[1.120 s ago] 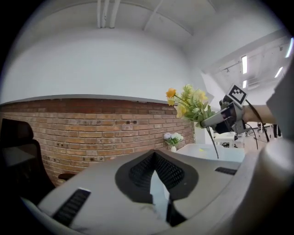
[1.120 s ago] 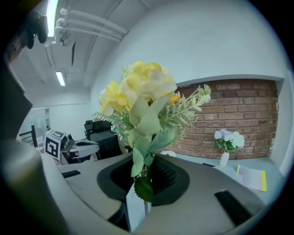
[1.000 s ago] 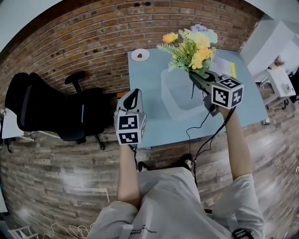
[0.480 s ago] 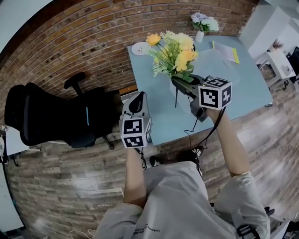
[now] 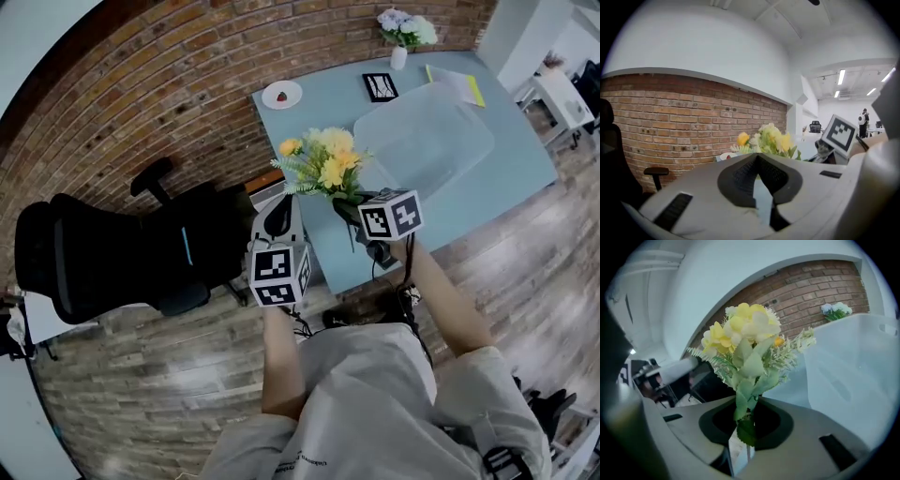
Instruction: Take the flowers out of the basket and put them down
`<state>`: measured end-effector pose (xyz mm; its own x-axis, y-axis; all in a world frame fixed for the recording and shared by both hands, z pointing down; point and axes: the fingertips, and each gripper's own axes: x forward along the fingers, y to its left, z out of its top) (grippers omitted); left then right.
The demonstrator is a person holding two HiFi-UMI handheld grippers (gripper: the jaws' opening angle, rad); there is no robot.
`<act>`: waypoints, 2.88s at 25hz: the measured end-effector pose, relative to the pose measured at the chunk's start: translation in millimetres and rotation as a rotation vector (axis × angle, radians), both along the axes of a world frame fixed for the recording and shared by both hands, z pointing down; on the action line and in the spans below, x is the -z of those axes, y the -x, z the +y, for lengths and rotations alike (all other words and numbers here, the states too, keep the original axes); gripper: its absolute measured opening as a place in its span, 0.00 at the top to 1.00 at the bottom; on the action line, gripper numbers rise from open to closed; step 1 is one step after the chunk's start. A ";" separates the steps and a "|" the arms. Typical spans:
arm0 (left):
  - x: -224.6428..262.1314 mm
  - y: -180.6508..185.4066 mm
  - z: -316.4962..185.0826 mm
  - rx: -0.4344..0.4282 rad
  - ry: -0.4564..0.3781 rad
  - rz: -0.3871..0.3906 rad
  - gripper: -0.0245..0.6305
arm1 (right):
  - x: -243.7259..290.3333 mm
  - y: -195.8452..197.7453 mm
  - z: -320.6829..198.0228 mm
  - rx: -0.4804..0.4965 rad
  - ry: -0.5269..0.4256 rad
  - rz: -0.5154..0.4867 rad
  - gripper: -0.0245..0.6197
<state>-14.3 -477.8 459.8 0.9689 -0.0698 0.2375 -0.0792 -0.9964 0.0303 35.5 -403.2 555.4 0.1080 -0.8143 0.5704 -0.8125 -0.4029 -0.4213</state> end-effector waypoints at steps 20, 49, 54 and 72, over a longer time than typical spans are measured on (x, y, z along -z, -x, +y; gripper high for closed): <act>-81.8 80.7 -3.4 0.099 0.168 -0.135 0.94 | -176.0 -16.4 29.3 -0.245 0.346 -0.038 0.81; -16.3 192.6 142.8 0.011 0.036 -0.031 0.94 | 30.9 156.2 140.7 -0.318 -0.160 0.263 0.83; -10.0 194.4 154.5 -0.015 -0.008 -0.032 0.94 | 24.3 185.4 160.3 -0.390 -0.277 0.055 0.97; -5.1 164.6 177.6 -0.110 -0.058 -0.036 0.94 | 43.4 183.8 187.1 -0.416 -0.152 0.240 0.95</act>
<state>-178.9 -300.1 464.9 0.9623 0.0215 0.2712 0.0304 -0.9991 -0.0287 -148.3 -216.1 512.0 0.5547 -0.7464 0.3677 -0.6776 -0.6617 -0.3210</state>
